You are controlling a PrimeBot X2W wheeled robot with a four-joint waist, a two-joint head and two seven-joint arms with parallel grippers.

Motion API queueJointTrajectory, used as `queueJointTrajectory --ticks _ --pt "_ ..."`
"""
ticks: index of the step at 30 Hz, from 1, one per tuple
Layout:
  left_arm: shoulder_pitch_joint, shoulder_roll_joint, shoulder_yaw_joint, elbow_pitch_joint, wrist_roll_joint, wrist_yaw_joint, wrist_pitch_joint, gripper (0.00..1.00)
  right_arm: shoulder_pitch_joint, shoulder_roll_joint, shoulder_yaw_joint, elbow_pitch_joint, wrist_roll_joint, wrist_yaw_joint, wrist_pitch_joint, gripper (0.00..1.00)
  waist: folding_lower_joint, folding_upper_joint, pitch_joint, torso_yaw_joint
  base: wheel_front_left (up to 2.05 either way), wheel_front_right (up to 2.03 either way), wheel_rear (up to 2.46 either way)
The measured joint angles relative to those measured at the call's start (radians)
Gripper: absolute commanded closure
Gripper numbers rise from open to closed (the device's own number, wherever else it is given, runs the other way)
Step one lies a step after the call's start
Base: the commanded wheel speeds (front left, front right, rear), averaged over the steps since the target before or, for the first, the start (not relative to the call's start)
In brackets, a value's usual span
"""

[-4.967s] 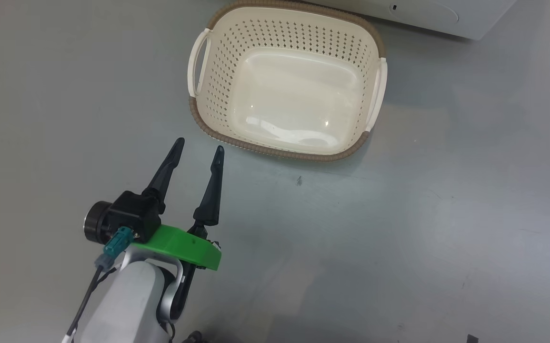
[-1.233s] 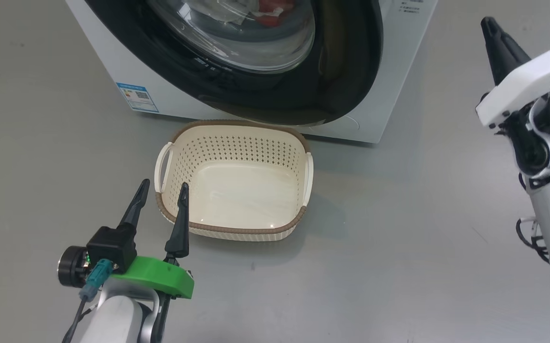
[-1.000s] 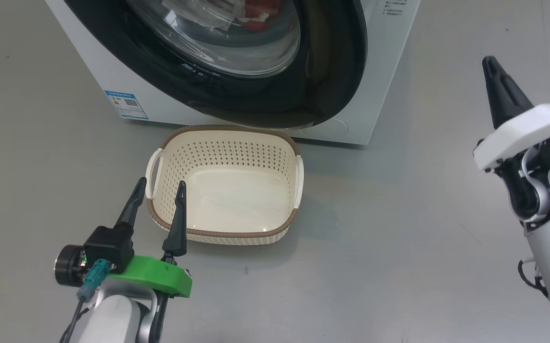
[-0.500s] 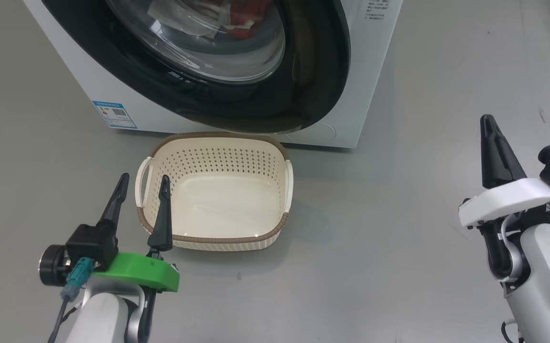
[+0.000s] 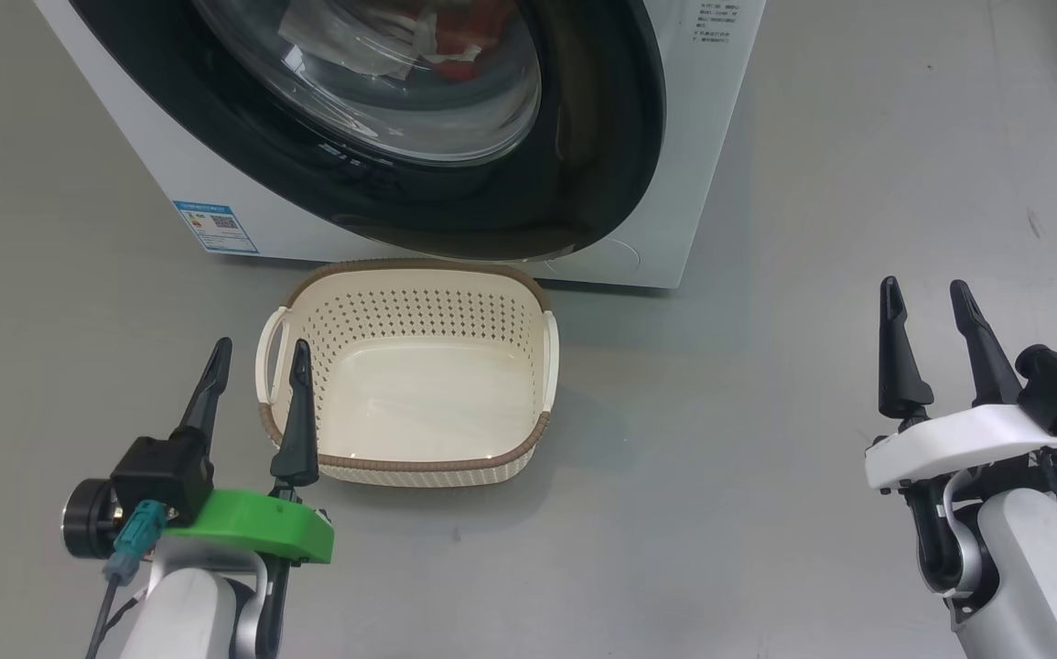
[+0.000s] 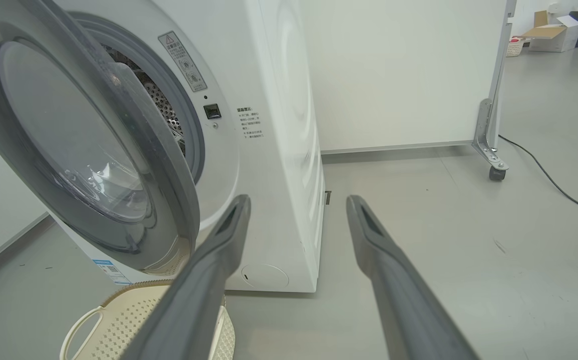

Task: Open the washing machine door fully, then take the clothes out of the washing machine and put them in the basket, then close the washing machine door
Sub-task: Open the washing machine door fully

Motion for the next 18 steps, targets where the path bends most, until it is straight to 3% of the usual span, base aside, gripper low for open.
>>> queueJointTrajectory --ticks 18 --pt "0.008 0.000 -0.001 0.001 0.004 -0.008 0.000 0.00 0.036 0.006 -0.002 -0.056 -0.008 -0.017 -0.009 0.00 0.0000 0.0000 0.003 -0.001 0.00 0.00 0.00"
